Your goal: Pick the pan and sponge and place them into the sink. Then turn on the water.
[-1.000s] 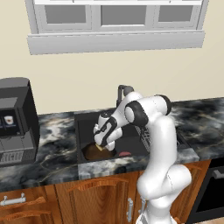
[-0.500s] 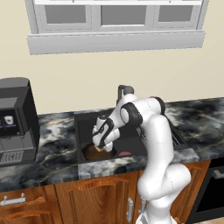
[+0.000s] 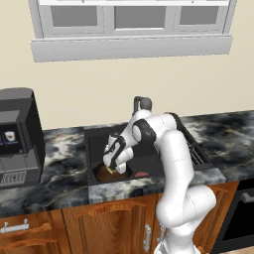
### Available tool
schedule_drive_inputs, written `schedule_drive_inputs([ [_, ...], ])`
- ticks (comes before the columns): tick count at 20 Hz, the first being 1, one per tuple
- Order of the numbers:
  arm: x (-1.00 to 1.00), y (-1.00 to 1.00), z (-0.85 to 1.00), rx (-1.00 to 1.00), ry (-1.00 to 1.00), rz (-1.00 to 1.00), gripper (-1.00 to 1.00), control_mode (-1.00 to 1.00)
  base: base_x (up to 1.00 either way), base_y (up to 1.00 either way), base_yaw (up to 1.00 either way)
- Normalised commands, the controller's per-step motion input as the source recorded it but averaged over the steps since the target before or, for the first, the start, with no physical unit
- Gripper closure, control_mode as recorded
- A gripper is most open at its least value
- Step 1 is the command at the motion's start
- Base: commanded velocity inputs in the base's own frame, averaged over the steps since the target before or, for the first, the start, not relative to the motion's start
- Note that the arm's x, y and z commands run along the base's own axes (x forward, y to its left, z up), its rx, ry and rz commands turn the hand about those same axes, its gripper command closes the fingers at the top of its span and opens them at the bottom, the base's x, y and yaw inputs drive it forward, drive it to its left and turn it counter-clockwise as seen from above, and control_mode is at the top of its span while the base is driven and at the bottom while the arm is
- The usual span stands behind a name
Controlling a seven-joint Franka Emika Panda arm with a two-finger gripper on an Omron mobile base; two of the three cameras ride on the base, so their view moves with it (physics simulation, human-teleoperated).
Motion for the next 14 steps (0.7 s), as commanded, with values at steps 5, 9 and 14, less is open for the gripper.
schedule_drive_inputs([
  [5,0.17,0.02,-0.22,0.0,0.03,-0.01,1.0,-1.0,0.0,0.0,0.0],
  [9,0.16,0.0,-0.19,0.0,0.03,0.0,1.0,-1.0,0.0,0.0,0.0],
  [14,0.17,0.01,-0.21,0.01,0.04,0.0,1.0,-1.0,0.0,0.0,0.0],
])
